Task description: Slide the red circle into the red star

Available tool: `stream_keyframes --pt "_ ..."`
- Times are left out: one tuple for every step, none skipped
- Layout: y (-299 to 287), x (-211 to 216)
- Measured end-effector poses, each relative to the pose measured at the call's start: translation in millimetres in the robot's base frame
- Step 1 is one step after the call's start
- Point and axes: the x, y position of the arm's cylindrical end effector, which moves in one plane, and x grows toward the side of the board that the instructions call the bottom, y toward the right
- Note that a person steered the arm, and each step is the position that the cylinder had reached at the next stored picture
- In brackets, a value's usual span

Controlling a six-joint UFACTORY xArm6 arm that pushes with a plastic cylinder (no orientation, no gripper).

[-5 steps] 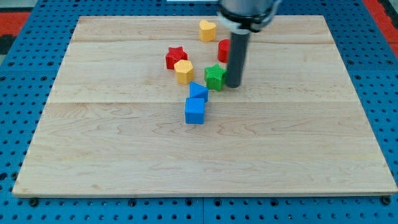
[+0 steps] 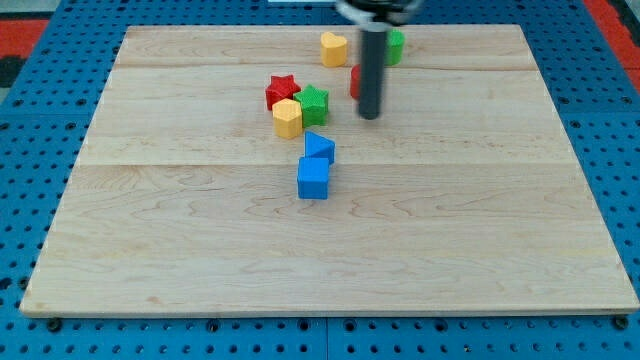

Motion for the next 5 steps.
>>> stream_keyframes --pt "43.2 -29.2" --pt "6.3 -55.6" --pt "-6.2 -38.3" --pt "-8.1 -75.2" --pt "-51.3 -57.1"
